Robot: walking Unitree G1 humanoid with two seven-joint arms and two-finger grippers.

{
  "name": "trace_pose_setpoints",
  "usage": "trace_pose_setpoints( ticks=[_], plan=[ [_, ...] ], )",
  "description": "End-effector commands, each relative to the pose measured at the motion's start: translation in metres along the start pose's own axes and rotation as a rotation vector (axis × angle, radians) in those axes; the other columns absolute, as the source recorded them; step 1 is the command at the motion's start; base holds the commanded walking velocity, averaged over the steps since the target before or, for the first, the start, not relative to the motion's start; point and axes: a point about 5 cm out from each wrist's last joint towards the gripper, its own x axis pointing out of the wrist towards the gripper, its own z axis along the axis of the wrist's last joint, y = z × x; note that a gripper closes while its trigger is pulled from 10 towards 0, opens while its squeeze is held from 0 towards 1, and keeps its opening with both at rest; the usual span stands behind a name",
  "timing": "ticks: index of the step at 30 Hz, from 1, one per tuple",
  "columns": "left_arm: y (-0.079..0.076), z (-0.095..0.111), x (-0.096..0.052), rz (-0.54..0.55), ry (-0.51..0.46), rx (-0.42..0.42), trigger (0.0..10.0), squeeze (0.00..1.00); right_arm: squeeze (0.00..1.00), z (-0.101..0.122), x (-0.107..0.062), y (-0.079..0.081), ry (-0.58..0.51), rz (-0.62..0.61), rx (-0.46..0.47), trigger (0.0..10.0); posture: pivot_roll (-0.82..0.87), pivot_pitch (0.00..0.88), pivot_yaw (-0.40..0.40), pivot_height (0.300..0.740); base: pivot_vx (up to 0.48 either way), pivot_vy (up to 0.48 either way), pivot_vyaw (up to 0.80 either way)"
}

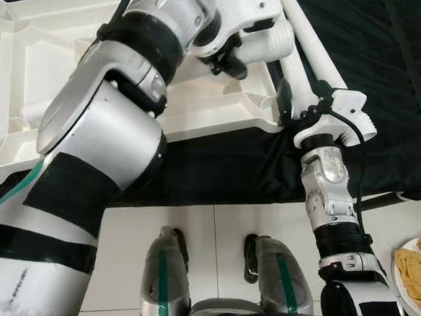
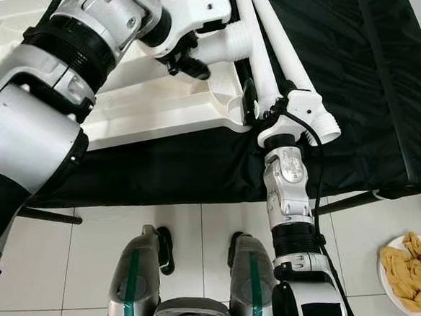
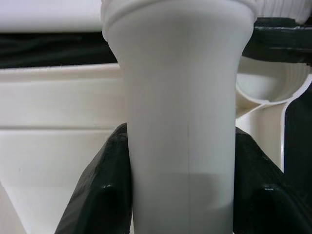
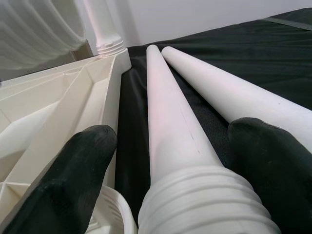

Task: Building children table

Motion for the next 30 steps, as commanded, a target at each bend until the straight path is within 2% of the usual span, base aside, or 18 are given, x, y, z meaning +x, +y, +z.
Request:
trace_pose_setpoints(
  ticks=[1, 6, 9, 12, 14, 16, 17, 18, 19, 21, 22, 25, 26, 30],
  plan=[
    [0.003, 0.002, 0.006, 0.115, -0.004, 0.052, 10.0, 0.0, 0.0, -0.015, -0.006, 0.003, 0.076, 0.001, 0.003, 10.0, 0.08, 0.11, 0.089, 0.74, 0.0, 0.0, 0.0],
    [-0.006, 0.004, 0.017, 0.093, -0.044, 0.122, 10.0, 0.0, 0.0, -0.013, -0.007, 0.002, 0.069, -0.009, 0.001, 10.0, 0.06, 0.114, 0.096, 0.74, 0.0, 0.0, 0.0],
    [-0.014, -0.003, 0.025, 0.058, -0.029, 0.244, 10.0, 0.0, 0.0, -0.013, -0.01, -0.001, 0.07, -0.019, -0.003, 10.0, 0.06, 0.117, 0.096, 0.74, 0.0, 0.0, 0.0],
    [-0.018, -0.007, 0.029, 0.038, -0.016, 0.287, 10.0, 0.0, 0.0, -0.013, -0.01, -0.002, 0.071, -0.02, -0.005, 10.0, 0.06, 0.118, 0.094, 0.74, 0.0, 0.0, 0.0],
    [-0.018, -0.01, 0.031, 0.072, -0.01, 0.356, 10.0, 0.0, 0.0, -0.013, -0.009, -0.001, 0.071, -0.02, -0.003, 10.0, 0.06, 0.119, 0.093, 0.74, 0.0, 0.0, 0.0],
    [-0.018, -0.01, 0.031, 0.072, -0.01, 0.356, 10.0, 0.0, 0.0, -0.013, -0.009, -0.001, 0.071, -0.02, -0.003, 10.0, 0.06, 0.119, 0.093, 0.74, 0.0, 0.0, 0.0],
    [-0.017, -0.012, 0.03, 0.108, 0.004, 0.409, 10.0, 0.2, 0.0, -0.013, -0.009, 0.0, 0.069, -0.018, 0.0, 10.0, 0.06, 0.119, 0.093, 0.74, 0.0, 0.0, 0.0],
    [-0.017, -0.012, 0.03, 0.108, 0.004, 0.409, 10.0, 0.2, 0.0, -0.013, -0.009, 0.0, 0.069, -0.018, 0.0, 10.0, 0.06, 0.119, 0.093, 0.74, 0.0, 0.0, 0.0],
    [-0.014, -0.011, 0.028, 0.129, -0.011, 0.382, 10.0, 1.0, 0.0, -0.013, -0.008, 0.001, 0.069, -0.017, 0.001, 10.0, 0.06, 0.119, 0.094, 0.74, 0.0, 0.0, 0.0],
    [-0.007, -0.008, 0.023, 0.178, -0.038, 0.343, 10.0, 1.0, 0.0, -0.014, -0.009, 0.001, 0.07, -0.015, 0.0, 10.0, 0.06, 0.119, 0.093, 0.74, 0.0, 0.0, 0.0],
    [-0.005, -0.007, 0.019, 0.188, -0.047, 0.328, 10.0, 0.96, 0.0, -0.014, -0.009, 0.001, 0.072, -0.015, 0.0, 10.0, 0.06, 0.116, 0.09, 0.74, 0.0, 0.0, 0.0],
    [-0.003, -0.006, 0.017, 0.191, -0.05, 0.323, 10.0, 0.96, 0.0, -0.014, -0.009, 0.001, 0.072, -0.015, -0.001, 10.0, 0.06, 0.115, 0.09, 0.74, 0.0, 0.0, 0.0],
    [-0.003, -0.006, 0.016, 0.181, -0.052, 0.328, 10.0, 0.0, 0.0, -0.014, -0.009, 0.001, 0.073, -0.015, -0.001, 10.0, 0.06, 0.113, 0.086, 0.74, 0.0, 0.0, 0.0],
    [-0.002, -0.007, 0.014, 0.177, -0.062, 0.315, 10.0, 0.0, 0.0, -0.014, -0.009, 0.001, 0.073, -0.014, -0.001, 10.0, 0.06, 0.113, 0.087, 0.74, 0.0, 0.0, 0.0]
  ],
)
